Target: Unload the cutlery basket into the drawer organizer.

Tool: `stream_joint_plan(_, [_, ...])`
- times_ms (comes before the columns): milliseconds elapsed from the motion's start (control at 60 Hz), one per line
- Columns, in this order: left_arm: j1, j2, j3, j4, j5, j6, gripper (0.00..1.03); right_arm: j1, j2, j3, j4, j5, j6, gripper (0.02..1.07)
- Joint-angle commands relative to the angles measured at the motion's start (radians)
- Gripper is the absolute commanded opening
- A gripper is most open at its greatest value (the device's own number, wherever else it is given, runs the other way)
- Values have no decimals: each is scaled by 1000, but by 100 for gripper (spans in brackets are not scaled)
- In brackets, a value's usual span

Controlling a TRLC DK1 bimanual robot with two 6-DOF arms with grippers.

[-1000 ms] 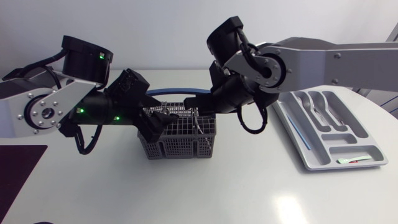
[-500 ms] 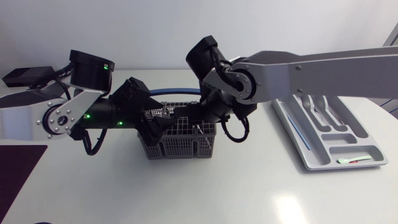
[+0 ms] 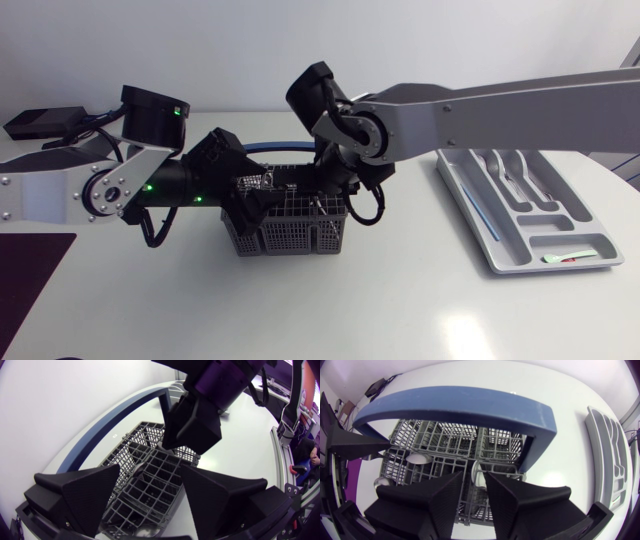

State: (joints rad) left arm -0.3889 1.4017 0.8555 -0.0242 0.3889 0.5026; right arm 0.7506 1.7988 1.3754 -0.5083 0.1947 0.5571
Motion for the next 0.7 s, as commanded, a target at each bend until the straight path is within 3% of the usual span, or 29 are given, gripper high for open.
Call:
stream_joint_plan(0, [8, 25, -7, -2, 8, 25, 98, 10, 33, 28, -12, 15, 41, 38])
stream_joint_plan(383, [8, 31, -10, 6, 10, 28, 98, 9, 56, 39, -15, 41, 52, 26])
stream_joint_plan(683, [7, 42, -7, 7, 10, 31, 98, 16, 56, 42, -15, 58, 52, 26])
